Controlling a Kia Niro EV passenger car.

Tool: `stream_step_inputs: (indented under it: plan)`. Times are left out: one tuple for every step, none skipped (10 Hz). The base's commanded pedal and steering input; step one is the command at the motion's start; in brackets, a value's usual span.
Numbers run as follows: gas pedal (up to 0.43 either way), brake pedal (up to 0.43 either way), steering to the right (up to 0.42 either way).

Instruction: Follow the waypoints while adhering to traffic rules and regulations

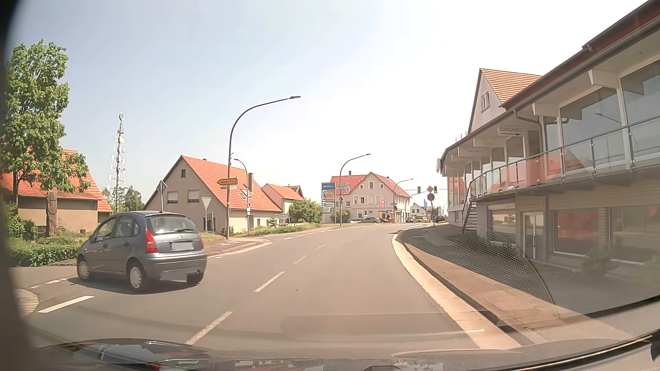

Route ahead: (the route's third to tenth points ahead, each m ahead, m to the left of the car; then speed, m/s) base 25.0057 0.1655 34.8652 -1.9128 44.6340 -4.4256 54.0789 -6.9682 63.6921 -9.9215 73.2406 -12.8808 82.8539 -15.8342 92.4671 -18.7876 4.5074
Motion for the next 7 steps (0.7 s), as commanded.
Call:
stream_step_inputs:
  plan:
    - [0.461, 0.0, 0.002]
    - [0.469, 0.0, 0.002]
    - [0.469, 0.0, 0.002]
    - [0.469, 0.0, 0.002]
    - [0.469, 0.0, 0.002]
    - [0.48, 0.0, 0.002]
    - [0.48, 0.0, 0.002]
